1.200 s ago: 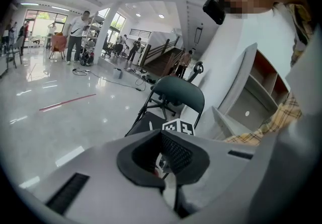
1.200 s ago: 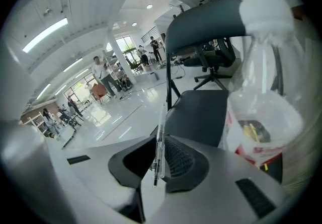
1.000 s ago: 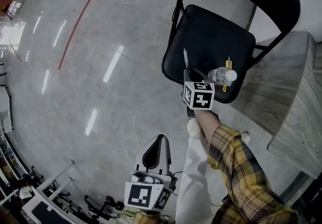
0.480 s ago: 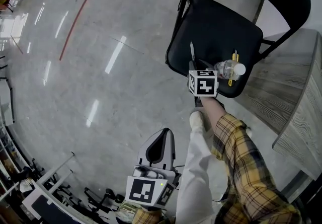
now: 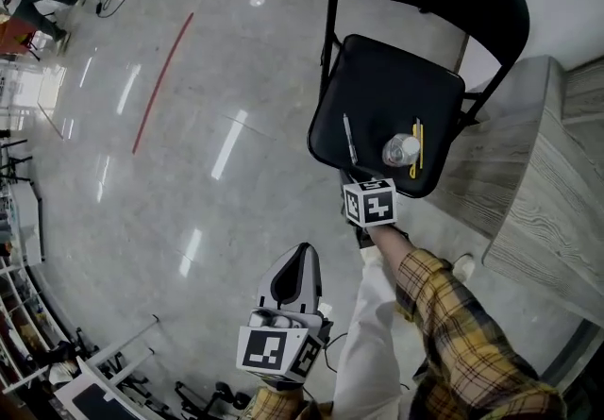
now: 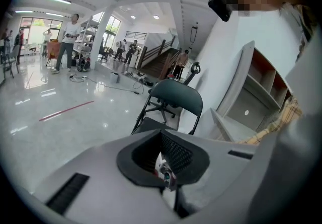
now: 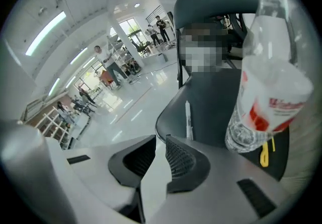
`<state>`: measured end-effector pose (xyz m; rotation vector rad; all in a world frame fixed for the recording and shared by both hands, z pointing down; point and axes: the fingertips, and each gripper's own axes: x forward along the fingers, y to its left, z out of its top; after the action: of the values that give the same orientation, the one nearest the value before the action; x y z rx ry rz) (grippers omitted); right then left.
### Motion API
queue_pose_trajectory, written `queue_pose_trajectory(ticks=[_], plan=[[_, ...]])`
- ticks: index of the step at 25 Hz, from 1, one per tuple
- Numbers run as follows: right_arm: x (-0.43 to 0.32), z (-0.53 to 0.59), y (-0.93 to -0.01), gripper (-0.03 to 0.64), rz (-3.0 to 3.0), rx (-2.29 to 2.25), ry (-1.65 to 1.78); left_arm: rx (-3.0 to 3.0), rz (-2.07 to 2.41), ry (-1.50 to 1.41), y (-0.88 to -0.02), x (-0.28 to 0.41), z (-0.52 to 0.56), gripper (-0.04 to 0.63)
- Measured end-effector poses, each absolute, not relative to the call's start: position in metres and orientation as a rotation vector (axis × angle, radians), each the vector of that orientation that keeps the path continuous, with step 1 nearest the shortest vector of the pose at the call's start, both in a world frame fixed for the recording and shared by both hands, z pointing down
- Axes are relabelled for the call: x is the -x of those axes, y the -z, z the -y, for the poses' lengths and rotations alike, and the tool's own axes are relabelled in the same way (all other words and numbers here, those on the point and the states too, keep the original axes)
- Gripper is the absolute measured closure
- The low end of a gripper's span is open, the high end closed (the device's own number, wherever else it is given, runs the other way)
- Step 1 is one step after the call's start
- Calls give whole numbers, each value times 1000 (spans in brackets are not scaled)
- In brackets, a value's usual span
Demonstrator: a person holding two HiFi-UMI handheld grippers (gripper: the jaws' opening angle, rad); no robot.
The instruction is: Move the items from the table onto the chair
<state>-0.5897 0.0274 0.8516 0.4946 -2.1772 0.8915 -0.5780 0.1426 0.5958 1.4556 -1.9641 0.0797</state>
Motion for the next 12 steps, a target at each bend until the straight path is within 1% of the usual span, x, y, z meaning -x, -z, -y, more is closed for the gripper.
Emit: queue_pose_trajectory(ticks=[3,6,9,12], plan=[[574,-58,-796,551,2224,-392,-934,-1490,2004,-92,-557,574,-138,591],[556,-81,-735,551,2302,-233,-900,-1538,2042,-72,-517,564,-124,591],[537,-79,-670,561,2414,-142,-904,-1630,2081,-54,-478,550,-101,591],[506,-74,-588,574,2527,-124,-986,-1706,2093,-58,-431,525,-89,591]])
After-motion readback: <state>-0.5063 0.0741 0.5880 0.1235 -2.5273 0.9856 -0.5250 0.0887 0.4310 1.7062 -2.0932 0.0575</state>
